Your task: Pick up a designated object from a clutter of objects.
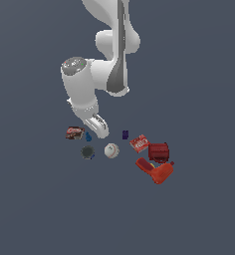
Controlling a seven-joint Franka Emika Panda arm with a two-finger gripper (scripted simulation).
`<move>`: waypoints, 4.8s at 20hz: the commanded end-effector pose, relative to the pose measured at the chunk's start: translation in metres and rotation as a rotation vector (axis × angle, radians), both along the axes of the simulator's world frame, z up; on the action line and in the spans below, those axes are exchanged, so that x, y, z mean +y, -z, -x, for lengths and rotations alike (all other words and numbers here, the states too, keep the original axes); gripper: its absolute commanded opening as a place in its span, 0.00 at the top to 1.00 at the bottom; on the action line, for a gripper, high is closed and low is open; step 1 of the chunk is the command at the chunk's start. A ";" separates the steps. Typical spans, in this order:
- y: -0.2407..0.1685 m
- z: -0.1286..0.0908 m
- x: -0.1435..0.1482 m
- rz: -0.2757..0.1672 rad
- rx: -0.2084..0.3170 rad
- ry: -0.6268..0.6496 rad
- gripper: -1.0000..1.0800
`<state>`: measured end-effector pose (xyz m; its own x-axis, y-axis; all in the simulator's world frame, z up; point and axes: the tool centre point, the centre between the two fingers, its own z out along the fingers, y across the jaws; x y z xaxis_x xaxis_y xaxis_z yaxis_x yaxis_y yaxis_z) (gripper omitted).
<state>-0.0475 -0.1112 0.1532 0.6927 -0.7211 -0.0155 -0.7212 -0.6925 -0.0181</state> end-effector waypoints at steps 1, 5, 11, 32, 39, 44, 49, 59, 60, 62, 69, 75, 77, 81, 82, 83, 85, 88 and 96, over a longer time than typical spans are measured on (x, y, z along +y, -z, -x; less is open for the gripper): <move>0.016 0.010 -0.012 0.004 0.001 0.097 0.04; 0.035 0.025 -0.028 0.010 0.004 0.221 0.04; 0.053 0.042 -0.043 0.019 0.006 0.345 0.04; 0.098 0.050 -0.049 0.023 0.007 0.395 0.04; 0.107 0.050 -0.049 0.023 0.007 0.396 1.00; 0.107 0.050 -0.049 0.023 0.007 0.396 1.00; 0.107 0.050 -0.049 0.023 0.007 0.396 1.00; 0.086 0.039 -0.053 0.024 0.007 0.396 1.00; 0.082 0.037 -0.053 0.024 0.007 0.396 1.00; 0.071 0.032 -0.055 0.024 0.007 0.397 1.00; 0.022 0.007 -0.064 0.027 0.008 0.398 1.00; -0.030 -0.019 -0.074 0.027 0.008 0.398 1.00; -0.048 -0.028 -0.077 0.027 0.008 0.398 1.00; -0.083 -0.046 -0.083 0.027 0.008 0.398 1.00; -0.091 -0.051 -0.084 0.027 0.008 0.398 1.00; -0.099 -0.055 -0.086 0.027 0.008 0.398 1.00; -0.115 -0.063 -0.088 0.027 0.008 0.397 1.00; -0.137 -0.075 -0.092 0.026 0.008 0.397 1.00; -0.187 -0.104 -0.101 0.025 0.007 0.396 1.00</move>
<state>0.0513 -0.2106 0.3306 0.3606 -0.9327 0.0018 -0.9327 -0.3606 0.0010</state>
